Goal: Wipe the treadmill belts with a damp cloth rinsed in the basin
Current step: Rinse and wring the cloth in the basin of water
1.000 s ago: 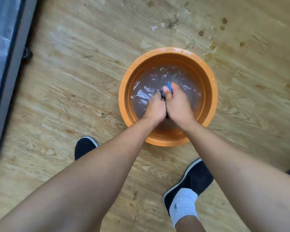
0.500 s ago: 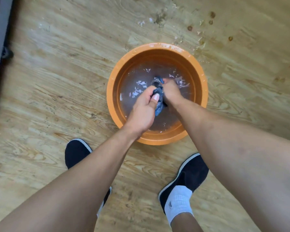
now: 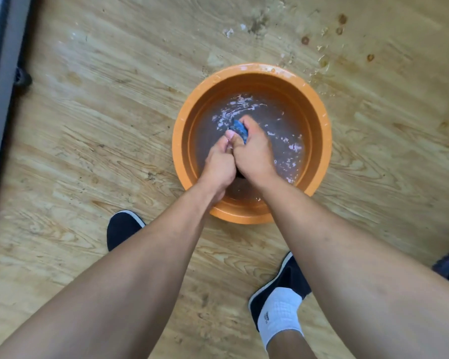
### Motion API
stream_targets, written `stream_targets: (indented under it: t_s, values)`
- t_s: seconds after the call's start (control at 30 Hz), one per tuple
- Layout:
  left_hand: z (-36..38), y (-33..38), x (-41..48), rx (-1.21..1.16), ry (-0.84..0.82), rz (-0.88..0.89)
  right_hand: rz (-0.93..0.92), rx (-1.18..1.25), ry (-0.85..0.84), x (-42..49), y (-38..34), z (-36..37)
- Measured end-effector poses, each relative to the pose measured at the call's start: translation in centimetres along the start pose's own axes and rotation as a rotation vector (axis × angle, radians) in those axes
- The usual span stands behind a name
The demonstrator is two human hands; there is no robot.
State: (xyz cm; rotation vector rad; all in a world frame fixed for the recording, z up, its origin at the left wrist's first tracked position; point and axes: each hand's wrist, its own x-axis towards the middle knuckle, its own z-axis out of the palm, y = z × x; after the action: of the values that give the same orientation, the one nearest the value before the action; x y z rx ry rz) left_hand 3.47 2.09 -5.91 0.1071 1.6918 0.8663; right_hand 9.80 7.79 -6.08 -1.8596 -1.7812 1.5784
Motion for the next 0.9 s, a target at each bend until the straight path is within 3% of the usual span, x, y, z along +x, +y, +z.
stream_targets:
  t_s: [0.2, 0.37, 0.53, 0.63, 0.77, 0.8, 0.9]
  values:
    - [-0.6, -0.8, -0.5, 0.075, -0.030, 0.075, 0.191, 0.078, -0.015, 2.8, -0.1, -0.1]
    - [-0.5, 1.2, -1.6, 0.129, 0.244, 0.158, 0.472, 0.254, 0.088, 2.0, 2.9, -0.6]
    - [-0.3, 1.7, -1.5, 0.162, 0.390, 0.019, 0.536, 0.462, 0.224, 0.0, 3.8, -0.4]
    - [-0.1, 1.8, -0.3, 0.167, 0.380, -0.071, 0.426, 0.496, 0.215, -1.2, 3.6, -1.2]
    - [-0.1, 2.7, 0.7, 0.226, 0.314, 0.016, 0.285, 0.381, 0.234, -2.2, 3.8, -2.6]
    - [-0.2, 2.9, 0.6, 0.266, 0.284, 0.091, 0.309, 0.420, 0.216, -2.3, 3.8, -2.6]
    - [-0.4, 2.8, -1.0, 0.493, 0.095, 0.351, 0.553, 0.872, 0.041, -2.3, 3.0, -1.9]
